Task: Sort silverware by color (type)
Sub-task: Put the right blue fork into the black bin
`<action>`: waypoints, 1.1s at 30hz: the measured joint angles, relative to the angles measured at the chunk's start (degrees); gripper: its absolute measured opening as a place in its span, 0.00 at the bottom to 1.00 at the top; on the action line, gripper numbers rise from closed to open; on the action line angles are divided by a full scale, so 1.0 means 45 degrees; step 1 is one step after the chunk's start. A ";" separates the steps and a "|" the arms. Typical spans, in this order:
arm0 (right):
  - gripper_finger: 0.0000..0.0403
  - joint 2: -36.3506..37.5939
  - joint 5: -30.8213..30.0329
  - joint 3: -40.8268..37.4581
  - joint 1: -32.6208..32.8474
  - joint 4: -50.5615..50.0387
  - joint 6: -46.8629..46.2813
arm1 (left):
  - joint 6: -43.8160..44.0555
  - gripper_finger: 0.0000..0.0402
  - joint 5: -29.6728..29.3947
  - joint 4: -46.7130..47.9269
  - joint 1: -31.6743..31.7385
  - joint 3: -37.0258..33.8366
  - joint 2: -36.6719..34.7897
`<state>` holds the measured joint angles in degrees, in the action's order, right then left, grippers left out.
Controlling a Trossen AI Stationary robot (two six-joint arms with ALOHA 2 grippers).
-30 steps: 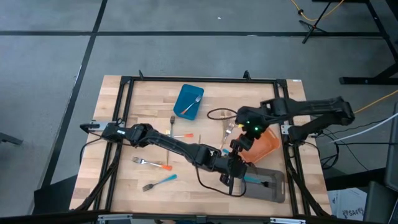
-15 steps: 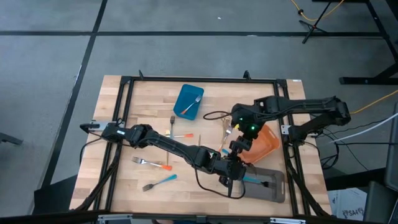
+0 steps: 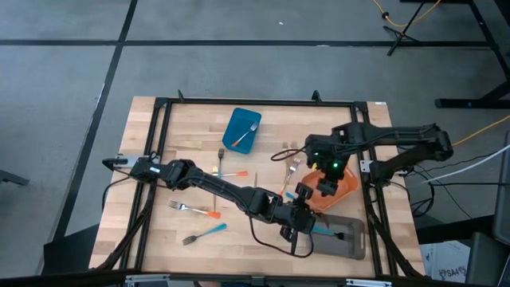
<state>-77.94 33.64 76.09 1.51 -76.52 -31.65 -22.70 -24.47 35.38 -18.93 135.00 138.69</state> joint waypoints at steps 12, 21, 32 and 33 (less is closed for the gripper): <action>0.39 0.1365 -0.1693 0.0005 0.0133 -0.0018 -0.1516 | 0.1375 0.02 0.0673 0.0505 0.0495 -0.0005 0.0000; 0.39 0.1407 -0.2953 0.0005 0.1592 0.0066 -0.0327 | 0.2040 0.02 0.1230 0.1389 0.0717 -0.0010 0.0000; 0.39 0.1322 -0.3367 0.0005 0.2607 0.1881 -0.1559 | 0.2040 0.02 0.1252 0.1428 0.0882 -0.0010 0.0000; 0.39 0.1285 -0.3394 0.0005 0.2686 0.1873 -0.1713 | 0.2044 0.02 0.1254 0.1428 0.0905 -0.0010 0.0000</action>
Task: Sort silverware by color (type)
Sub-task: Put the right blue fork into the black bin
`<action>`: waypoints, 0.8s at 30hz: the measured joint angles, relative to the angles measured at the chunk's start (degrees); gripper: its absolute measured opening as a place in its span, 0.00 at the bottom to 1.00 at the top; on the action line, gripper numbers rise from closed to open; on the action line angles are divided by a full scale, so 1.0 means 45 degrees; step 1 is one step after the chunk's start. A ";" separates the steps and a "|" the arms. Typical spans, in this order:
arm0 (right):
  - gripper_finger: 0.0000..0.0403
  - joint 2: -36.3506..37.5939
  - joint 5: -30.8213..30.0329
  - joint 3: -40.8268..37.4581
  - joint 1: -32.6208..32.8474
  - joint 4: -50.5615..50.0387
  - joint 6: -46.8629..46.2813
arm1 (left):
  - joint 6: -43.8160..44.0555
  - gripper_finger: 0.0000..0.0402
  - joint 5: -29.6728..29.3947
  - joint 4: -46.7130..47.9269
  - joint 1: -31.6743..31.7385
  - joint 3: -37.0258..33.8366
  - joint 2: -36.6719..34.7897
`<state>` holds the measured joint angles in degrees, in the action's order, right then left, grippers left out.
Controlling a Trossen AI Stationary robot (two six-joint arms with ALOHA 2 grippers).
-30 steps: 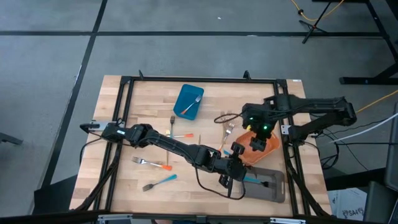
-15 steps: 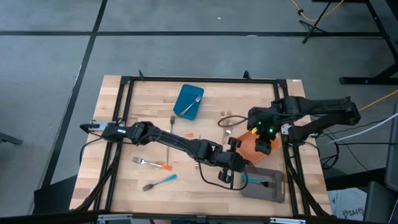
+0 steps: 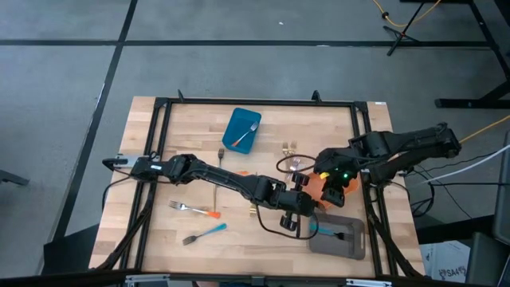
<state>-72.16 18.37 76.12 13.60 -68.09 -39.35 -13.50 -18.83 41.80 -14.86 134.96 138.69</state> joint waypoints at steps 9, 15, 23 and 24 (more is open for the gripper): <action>0.39 -0.0291 -0.1208 0.0000 0.0857 -0.0312 -0.0844 | 0.0564 0.02 0.0035 0.0053 0.0137 0.0000 0.0000; 0.39 -0.0374 -0.1539 0.0000 0.0808 -0.0378 -0.1179 | 0.0611 0.02 0.0076 0.0173 0.0137 0.0000 0.0000; 0.39 -0.0029 -0.1530 0.0000 0.0808 -0.0952 -0.1109 | 0.1220 0.02 0.1368 0.0517 0.0057 0.0000 0.0000; 0.39 0.0146 -0.1552 0.0000 0.0808 -0.0943 -0.1048 | 0.1220 0.02 0.1662 0.0232 0.0018 0.0000 0.0000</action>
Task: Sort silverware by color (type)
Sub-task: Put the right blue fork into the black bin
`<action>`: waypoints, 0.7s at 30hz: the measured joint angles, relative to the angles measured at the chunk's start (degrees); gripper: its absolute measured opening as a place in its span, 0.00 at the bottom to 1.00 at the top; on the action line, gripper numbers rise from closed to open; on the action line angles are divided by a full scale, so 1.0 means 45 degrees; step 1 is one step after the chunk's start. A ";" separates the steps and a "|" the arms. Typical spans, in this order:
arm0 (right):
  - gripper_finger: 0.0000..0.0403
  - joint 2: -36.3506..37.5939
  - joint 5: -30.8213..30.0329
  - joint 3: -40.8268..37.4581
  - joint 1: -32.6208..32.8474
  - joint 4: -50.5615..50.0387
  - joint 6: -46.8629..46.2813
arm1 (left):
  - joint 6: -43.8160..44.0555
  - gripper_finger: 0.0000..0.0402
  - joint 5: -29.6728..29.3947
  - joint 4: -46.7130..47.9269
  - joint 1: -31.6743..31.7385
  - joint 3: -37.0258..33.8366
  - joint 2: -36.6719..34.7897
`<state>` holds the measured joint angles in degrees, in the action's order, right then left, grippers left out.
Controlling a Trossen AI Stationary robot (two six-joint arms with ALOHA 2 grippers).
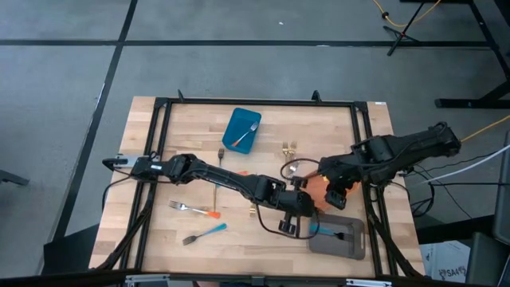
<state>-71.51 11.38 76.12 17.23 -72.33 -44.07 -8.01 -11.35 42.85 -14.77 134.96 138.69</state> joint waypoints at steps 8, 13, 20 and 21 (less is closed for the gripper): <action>0.39 0.1827 -0.1019 0.0000 0.0005 -0.0001 -0.0509 | -0.0004 0.02 0.1959 -0.2235 0.0008 0.0000 0.0000; 0.39 0.2793 -0.1844 0.0000 0.0001 0.0025 -0.0583 | 0.0000 0.02 0.2607 -0.3701 0.0136 0.0000 0.0000; 0.39 0.3385 -0.2672 0.0005 0.0005 0.0053 -0.0583 | 0.0335 0.02 0.4705 -0.4531 0.0481 -0.0010 -0.0159; 0.39 0.3392 -0.2724 0.0005 0.0005 0.0053 -0.0583 | 0.0345 0.02 0.4934 -0.4594 0.0557 -0.0010 -0.0232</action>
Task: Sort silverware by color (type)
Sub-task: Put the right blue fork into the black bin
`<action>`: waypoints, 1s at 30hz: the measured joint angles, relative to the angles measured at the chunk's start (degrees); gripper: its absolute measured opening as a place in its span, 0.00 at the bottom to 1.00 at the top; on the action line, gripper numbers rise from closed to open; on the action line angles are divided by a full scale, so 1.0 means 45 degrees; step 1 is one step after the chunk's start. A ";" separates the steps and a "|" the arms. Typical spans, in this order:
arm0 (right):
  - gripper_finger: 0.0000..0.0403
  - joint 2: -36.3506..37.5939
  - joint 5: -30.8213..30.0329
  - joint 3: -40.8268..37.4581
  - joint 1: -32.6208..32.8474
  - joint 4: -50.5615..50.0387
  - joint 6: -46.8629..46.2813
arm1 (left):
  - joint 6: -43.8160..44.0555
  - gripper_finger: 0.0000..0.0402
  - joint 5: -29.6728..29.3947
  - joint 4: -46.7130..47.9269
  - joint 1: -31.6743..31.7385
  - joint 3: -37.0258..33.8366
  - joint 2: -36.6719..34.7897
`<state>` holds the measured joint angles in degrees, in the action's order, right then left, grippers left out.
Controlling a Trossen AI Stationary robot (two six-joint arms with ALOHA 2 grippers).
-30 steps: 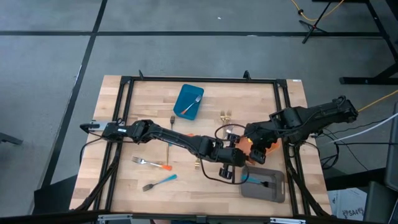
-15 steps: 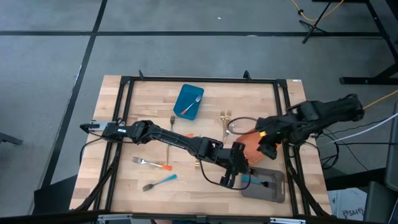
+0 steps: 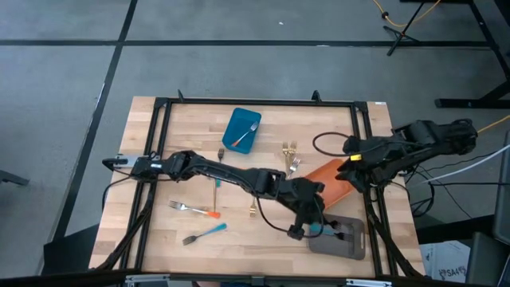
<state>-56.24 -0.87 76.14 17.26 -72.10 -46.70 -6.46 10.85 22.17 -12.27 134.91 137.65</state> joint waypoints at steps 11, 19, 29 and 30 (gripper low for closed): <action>0.39 -0.0021 -0.0017 -0.0002 0.0000 0.0002 0.0010 | -0.0911 0.02 0.0006 0.3089 0.0710 0.0015 -0.2734; 0.39 -0.0021 -0.0050 -0.0005 -0.0002 0.0007 0.0010 | -0.1014 0.02 0.0308 0.4238 0.0846 -0.0251 -0.3124; 0.39 -0.0031 -0.0065 -0.0005 0.0000 0.0059 0.0010 | -0.0359 0.02 0.0471 0.3214 0.1188 -0.1530 -0.3975; 0.39 -0.0031 -0.0110 -0.0005 0.0000 0.0058 0.0012 | -0.0370 0.02 0.0466 0.3308 0.1229 -0.1530 -0.4178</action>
<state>-56.38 -1.37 76.12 17.25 -71.83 -46.64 -8.13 12.95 37.06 -6.74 128.03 118.85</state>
